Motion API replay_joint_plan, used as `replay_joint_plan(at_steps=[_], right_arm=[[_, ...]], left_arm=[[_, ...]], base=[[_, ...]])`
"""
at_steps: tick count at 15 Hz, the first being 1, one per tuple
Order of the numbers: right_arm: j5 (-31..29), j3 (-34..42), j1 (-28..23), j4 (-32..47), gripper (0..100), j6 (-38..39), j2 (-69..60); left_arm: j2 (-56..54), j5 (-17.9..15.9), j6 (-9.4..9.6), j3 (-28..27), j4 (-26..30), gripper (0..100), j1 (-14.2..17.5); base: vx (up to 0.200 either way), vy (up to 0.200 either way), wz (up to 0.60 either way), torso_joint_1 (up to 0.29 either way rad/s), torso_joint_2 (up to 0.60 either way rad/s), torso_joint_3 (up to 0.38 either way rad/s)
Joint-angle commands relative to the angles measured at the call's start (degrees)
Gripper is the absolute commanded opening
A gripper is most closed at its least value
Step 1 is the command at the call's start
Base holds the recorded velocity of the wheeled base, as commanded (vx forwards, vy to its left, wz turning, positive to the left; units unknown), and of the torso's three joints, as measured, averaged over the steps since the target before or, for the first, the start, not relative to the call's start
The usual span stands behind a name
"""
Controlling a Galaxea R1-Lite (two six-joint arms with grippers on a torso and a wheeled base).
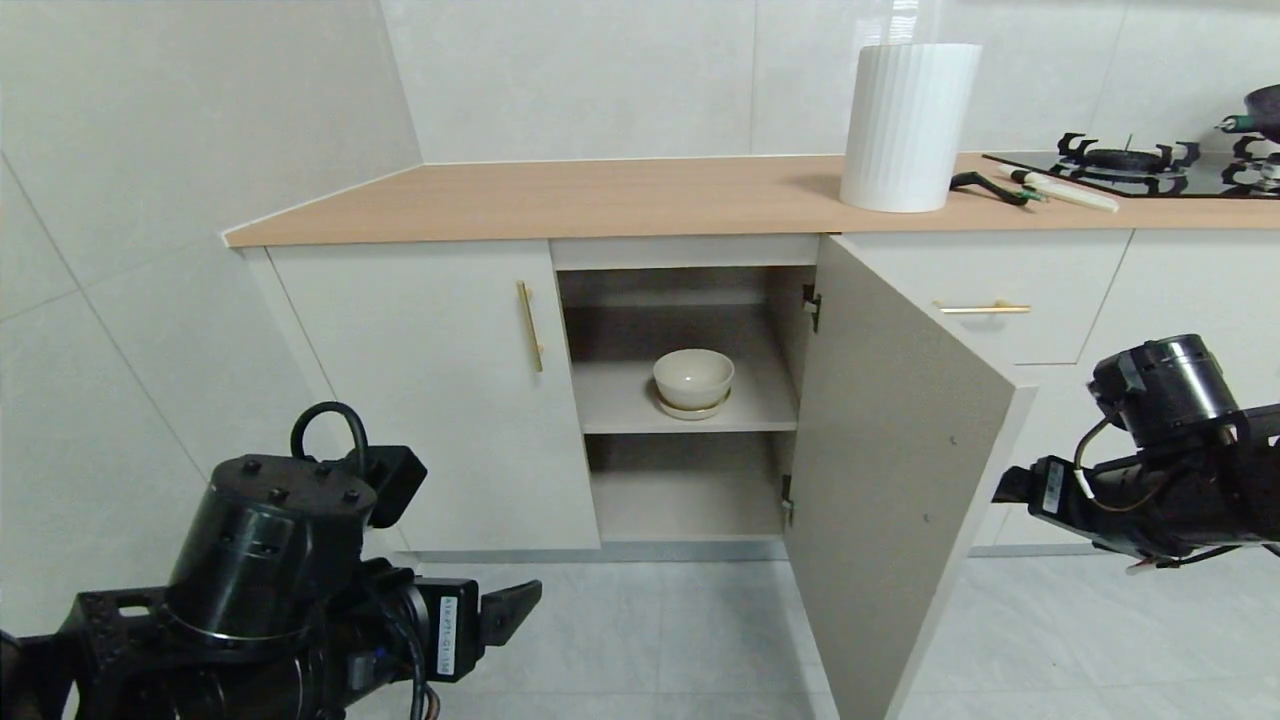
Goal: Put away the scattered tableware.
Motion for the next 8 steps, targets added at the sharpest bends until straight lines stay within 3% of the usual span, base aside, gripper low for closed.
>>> replay_joint_plan(at_steps=[1,4,6,8], right_arm=[[0.5,-1.1,3.1,-1.4,100,-0.1,0.7],[0.8,-5.2,8.4,-7.2,100,-2.1,5.7],[0.7,-9.0,12.3,-7.0,100,-3.1,8.8],[0.7,-14.3,16.4,-5.9,100,-4.7,12.8]], left_arm=[[1.6,0.0,-0.01,-1.8,-0.2,100,1.6],[5.2,-0.1,-0.01,-5.4,-0.2,100,5.7],[5.9,-0.1,0.17,-5.4,-0.2,100,6.4],[5.2,0.0,1.75,-5.1,-0.2,100,6.4]], base=[[0.000,0.000,0.00,0.000,0.00,0.000],[0.000,0.000,0.00,0.000,0.00,0.000],[0.000,0.000,0.00,0.000,0.00,0.000],[0.000,0.000,0.00,0.000,0.00,0.000]])
